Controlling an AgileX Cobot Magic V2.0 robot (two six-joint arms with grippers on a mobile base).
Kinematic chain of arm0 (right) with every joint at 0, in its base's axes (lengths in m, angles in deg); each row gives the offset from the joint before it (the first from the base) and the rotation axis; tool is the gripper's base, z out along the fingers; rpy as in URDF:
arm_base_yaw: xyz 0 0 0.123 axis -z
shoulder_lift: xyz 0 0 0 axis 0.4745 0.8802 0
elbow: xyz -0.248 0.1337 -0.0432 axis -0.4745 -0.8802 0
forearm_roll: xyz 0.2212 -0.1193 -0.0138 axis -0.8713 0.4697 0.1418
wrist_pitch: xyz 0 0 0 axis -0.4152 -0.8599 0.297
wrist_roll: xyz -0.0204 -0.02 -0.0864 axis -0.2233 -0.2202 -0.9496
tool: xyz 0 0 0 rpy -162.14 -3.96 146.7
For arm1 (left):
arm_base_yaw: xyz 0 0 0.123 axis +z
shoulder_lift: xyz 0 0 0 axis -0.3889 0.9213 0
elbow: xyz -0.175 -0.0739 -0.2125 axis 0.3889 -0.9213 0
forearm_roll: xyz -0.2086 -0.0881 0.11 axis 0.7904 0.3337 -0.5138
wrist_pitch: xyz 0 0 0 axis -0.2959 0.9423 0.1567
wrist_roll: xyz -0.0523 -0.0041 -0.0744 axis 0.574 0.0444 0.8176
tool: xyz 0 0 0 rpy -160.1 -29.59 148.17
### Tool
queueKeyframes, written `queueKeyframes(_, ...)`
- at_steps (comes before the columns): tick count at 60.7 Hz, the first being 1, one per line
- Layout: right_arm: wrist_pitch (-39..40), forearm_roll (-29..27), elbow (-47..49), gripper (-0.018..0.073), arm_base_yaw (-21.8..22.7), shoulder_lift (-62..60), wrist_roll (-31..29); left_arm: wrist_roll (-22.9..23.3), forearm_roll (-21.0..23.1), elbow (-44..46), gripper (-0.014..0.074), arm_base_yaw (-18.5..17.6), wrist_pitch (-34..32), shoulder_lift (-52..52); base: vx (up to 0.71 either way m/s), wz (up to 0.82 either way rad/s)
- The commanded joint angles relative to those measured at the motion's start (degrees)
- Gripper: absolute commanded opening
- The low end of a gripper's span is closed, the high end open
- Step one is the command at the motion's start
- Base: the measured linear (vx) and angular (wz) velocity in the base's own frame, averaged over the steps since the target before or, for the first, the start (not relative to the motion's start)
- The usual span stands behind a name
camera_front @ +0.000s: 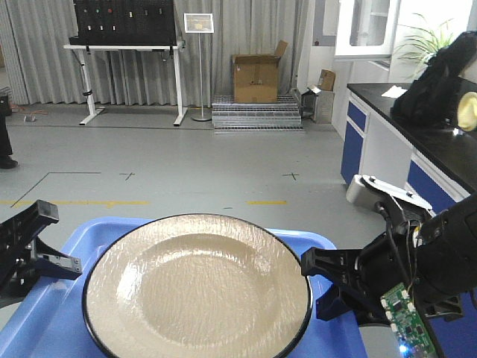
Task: Place disk in tray to left cabinet
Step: 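Hold the tray with both grippers while the base backs and turns, then hold the tray while the base drives to the open white cabinet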
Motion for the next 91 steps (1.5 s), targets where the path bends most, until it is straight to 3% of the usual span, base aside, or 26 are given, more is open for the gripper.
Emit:
queueKeyframes(1,6.2,-12.1,2.5,-0.0004,-1.8,-1.7,-0.9,1.2,16.4,1.9,0.0000,-2.0,3.8,-2.1,0.58,0.02)
queueKeyframes(91,6.2,-12.1,2.5,-0.0004,-1.8,-1.7,-0.9,1.2,16.5,1.9,0.0000,-2.0,3.9,-2.1,0.66,0.06)
